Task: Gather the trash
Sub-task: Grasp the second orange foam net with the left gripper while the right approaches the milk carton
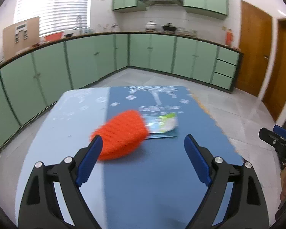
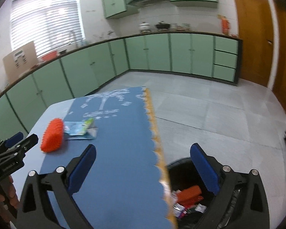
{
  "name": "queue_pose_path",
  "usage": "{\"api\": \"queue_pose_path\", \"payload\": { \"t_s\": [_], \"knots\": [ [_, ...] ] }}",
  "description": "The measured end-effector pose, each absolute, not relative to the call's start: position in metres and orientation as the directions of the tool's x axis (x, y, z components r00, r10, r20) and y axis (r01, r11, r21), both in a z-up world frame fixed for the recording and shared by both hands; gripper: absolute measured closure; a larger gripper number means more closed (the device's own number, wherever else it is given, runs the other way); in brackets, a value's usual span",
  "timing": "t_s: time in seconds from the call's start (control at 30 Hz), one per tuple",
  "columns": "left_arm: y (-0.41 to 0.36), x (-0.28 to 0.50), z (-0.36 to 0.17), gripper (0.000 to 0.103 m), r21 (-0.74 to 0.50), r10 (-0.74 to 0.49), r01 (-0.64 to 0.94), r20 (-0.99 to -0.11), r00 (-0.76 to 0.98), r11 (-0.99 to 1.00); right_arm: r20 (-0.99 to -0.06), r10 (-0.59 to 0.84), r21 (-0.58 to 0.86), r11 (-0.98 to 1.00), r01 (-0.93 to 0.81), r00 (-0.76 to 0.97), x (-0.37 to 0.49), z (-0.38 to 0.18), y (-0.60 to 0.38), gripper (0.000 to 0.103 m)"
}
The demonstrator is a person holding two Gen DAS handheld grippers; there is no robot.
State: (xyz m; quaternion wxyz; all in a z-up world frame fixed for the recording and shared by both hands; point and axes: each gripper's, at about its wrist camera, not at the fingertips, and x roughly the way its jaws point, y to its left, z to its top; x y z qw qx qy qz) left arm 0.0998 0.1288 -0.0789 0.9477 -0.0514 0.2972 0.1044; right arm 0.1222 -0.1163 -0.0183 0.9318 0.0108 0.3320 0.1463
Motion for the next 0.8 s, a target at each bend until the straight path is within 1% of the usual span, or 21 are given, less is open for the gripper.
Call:
{"api": "queue_pose_path", "payload": {
  "t_s": [0.17,0.33,0.57,0.67,0.7,0.73,0.77,0.8],
  "knots": [
    [0.164,0.102,-0.091,0.018,-0.045,0.192,-0.273,-0.602,0.775,0.961,-0.620,0.317,0.105,0.940,-0.324,0.718,0.138,-0.028,-0.064,0.006],
    [0.175,0.122,-0.108,0.018,-0.063,0.167,-0.264,-0.630,0.759,0.962,-0.639,0.305,0.080,0.939,-0.334,0.706,0.150,-0.042,-0.032,0.006],
    [0.172,0.157,-0.134,0.018,-0.013,0.170,-0.238,-0.663,0.729,0.971,-0.663,0.280,0.068,0.946,-0.317,0.694,0.165,-0.054,-0.025,0.006],
    [0.176,0.166,-0.138,0.018,-0.016,0.163,-0.235,-0.673,0.721,0.972,-0.667,0.277,0.068,0.947,-0.313,0.692,0.173,-0.058,-0.024,0.006],
    [0.176,0.167,-0.139,0.023,-0.018,0.162,-0.236,-0.675,0.720,0.972,-0.667,0.279,0.070,0.947,-0.315,0.690,0.176,-0.058,-0.023,0.006],
    [0.177,0.168,-0.140,0.036,-0.022,0.160,-0.237,-0.677,0.719,0.971,-0.667,0.286,0.073,0.944,-0.322,0.688,0.180,-0.059,-0.021,0.006],
    [0.177,0.170,-0.141,0.042,-0.030,0.150,-0.233,-0.685,0.713,0.972,-0.667,0.291,0.074,0.942,-0.327,0.686,0.182,-0.060,-0.019,0.006],
    [0.179,0.172,-0.143,0.053,-0.039,0.142,-0.232,-0.690,0.710,0.972,-0.667,0.296,0.075,0.940,-0.333,0.684,0.184,-0.061,-0.017,0.006]
  ]
}}
